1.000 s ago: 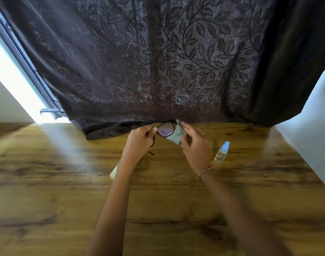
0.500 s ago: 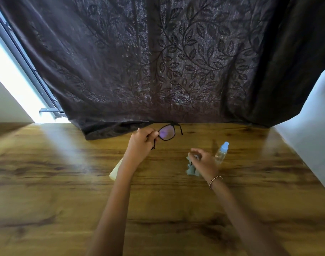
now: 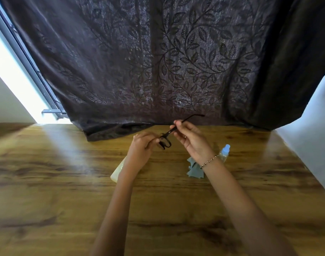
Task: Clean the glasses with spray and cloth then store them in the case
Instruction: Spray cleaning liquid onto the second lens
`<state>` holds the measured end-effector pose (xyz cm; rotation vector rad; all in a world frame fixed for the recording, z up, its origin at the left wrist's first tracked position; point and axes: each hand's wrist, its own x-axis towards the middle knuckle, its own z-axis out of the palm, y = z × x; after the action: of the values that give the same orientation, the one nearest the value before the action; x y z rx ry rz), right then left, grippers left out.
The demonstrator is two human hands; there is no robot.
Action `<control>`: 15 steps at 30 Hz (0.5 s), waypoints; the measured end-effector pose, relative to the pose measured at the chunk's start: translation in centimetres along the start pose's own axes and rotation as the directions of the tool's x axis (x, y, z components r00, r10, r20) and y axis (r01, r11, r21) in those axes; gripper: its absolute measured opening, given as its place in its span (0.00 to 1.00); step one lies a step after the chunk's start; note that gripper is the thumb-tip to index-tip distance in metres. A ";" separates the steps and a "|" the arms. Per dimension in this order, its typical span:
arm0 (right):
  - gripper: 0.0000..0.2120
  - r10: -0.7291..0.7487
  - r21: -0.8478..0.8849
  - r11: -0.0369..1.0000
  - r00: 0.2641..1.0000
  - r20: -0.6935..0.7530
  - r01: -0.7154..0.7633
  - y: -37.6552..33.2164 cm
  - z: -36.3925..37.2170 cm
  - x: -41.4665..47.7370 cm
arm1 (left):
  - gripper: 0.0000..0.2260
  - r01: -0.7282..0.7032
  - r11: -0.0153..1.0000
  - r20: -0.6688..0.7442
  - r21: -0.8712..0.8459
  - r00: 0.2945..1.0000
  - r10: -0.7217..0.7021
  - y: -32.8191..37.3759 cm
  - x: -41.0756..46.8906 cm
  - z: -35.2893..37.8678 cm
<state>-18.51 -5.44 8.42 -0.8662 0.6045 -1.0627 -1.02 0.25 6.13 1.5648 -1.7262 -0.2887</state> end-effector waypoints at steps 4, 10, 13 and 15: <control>0.03 -0.191 -0.429 0.884 0.981 0.027 0.184 0.5 2.0 0.4 | 0.12 0.038 0.999 -0.189 0.000 0.981 -0.037 1.5 -0.1 -0.5; 0.03 -0.379 -0.732 0.601 0.921 0.093 0.321 0.9 3.8 0.6 | 0.06 0.064 0.989 -0.258 0.137 0.966 -0.027 2.5 -0.2 -0.1; 0.04 -0.377 -0.754 0.579 0.922 0.090 0.310 0.7 3.8 0.5 | 0.08 0.079 0.977 -0.216 0.198 0.976 -0.035 2.6 0.1 0.2; 0.04 -0.380 -0.775 0.554 0.921 0.088 0.303 0.4 3.5 0.4 | 0.08 0.065 0.979 -0.204 0.192 0.979 -0.025 2.7 0.3 0.5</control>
<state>-15.44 -4.65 9.92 -1.7797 1.0423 -1.1979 -3.35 0.44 7.65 1.7142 -1.6015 0.0216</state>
